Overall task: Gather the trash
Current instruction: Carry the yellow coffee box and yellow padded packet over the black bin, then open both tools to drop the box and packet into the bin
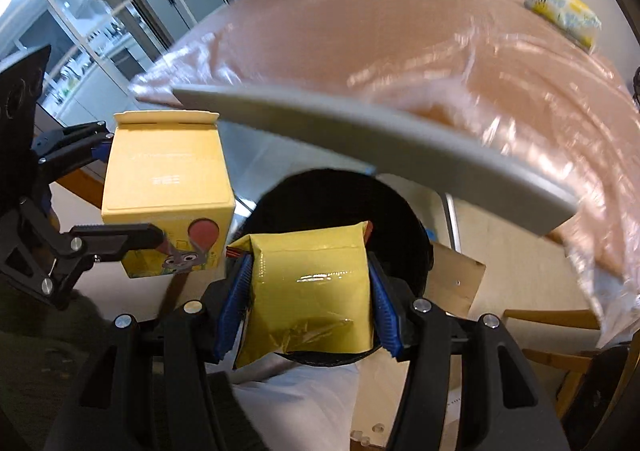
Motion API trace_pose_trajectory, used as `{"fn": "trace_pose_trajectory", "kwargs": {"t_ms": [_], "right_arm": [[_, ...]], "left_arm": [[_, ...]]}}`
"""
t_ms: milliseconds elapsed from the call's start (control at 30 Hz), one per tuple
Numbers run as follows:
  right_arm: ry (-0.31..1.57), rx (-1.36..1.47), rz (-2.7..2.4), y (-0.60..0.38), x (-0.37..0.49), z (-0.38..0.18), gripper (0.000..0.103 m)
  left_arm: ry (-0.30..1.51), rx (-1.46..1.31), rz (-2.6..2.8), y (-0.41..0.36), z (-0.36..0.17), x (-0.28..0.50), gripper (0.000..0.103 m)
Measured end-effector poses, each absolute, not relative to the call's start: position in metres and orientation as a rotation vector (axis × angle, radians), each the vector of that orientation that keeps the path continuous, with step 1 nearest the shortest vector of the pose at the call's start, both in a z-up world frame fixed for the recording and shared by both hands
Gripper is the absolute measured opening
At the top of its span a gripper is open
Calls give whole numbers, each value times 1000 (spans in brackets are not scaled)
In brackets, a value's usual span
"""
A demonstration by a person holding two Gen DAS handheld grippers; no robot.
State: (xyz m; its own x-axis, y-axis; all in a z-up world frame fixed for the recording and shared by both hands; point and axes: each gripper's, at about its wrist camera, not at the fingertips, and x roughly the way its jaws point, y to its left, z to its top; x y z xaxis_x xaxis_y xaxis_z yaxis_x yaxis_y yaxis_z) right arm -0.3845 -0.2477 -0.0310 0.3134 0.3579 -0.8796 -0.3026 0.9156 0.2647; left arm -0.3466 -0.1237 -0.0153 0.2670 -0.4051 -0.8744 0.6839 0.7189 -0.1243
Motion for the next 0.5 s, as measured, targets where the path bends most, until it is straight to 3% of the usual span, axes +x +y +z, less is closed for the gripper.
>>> {"fn": "trace_pose_trajectory", "kwargs": {"t_ms": [333,500], "right_arm": [[1194,51,378,-241,-370,-65,55],[1222,69,375,-237,-370,-74,74]], "left_arm": [[1112,371,-733,-140,-64,-340,80],[1150,350,-729,-138,-78,-335,82]]}}
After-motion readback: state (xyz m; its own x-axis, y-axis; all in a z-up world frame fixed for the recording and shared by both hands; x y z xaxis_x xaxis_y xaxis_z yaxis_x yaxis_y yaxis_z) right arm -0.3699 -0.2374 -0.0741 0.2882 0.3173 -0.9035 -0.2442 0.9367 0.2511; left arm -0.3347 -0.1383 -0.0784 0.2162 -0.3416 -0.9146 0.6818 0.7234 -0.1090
